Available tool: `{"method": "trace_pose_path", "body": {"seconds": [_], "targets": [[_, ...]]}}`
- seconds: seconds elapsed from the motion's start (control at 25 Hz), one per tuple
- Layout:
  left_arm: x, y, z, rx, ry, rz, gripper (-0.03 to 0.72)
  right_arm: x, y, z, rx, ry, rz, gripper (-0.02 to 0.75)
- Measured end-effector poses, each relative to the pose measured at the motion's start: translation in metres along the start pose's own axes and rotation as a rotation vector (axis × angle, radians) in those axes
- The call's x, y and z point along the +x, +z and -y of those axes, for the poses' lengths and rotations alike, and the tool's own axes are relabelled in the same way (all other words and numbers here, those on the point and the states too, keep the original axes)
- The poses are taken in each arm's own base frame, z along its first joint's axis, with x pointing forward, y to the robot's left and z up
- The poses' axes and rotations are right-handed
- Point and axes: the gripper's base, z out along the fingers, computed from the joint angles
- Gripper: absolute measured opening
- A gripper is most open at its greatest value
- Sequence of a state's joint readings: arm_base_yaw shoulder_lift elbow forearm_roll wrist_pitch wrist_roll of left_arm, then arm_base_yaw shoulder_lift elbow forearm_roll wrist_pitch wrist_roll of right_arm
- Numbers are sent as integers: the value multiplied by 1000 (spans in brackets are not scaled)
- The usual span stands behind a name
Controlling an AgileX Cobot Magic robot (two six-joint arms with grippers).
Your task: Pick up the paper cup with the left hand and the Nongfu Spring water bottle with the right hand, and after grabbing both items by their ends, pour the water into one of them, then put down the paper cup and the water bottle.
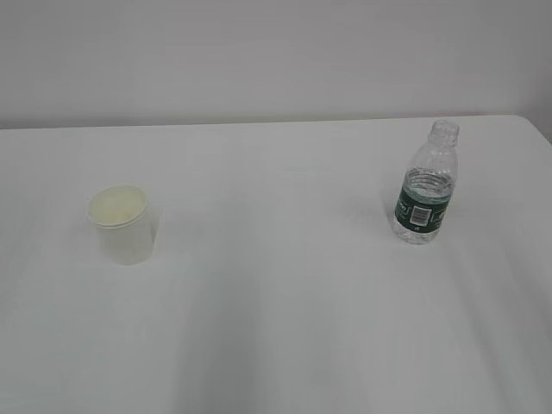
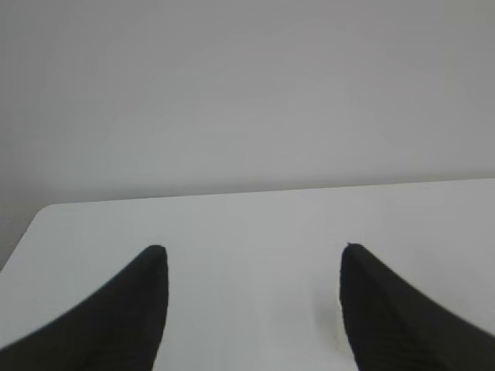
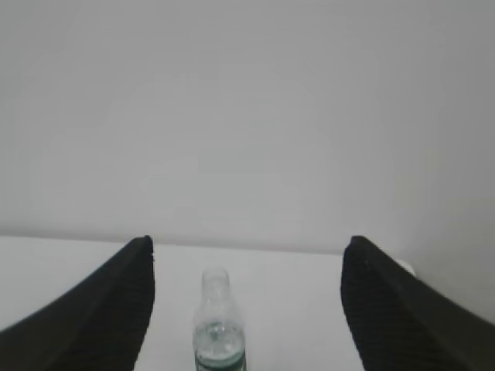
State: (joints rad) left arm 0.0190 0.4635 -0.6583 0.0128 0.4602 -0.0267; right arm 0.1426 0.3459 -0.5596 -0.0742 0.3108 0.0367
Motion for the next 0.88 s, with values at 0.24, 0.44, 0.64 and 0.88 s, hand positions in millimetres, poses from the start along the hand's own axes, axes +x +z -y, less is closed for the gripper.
{"method": "trace_pose_path", "body": {"seconds": [0.24, 0.44, 0.64, 0.88], "targets": [[-5, 11, 0, 1, 0, 32, 496, -5, 30, -2, -18, 44, 39, 573], [-10, 22, 0, 3, 0, 75, 515, 0, 51, -3, -23, 71, 7, 573], [-9, 32, 1, 3, 1, 59, 559, 4, 60, -4, -23, 82, -21, 573], [-18, 44, 1, 6, 1, 157, 566, 5, 64, -4, -23, 83, -27, 573]]}}
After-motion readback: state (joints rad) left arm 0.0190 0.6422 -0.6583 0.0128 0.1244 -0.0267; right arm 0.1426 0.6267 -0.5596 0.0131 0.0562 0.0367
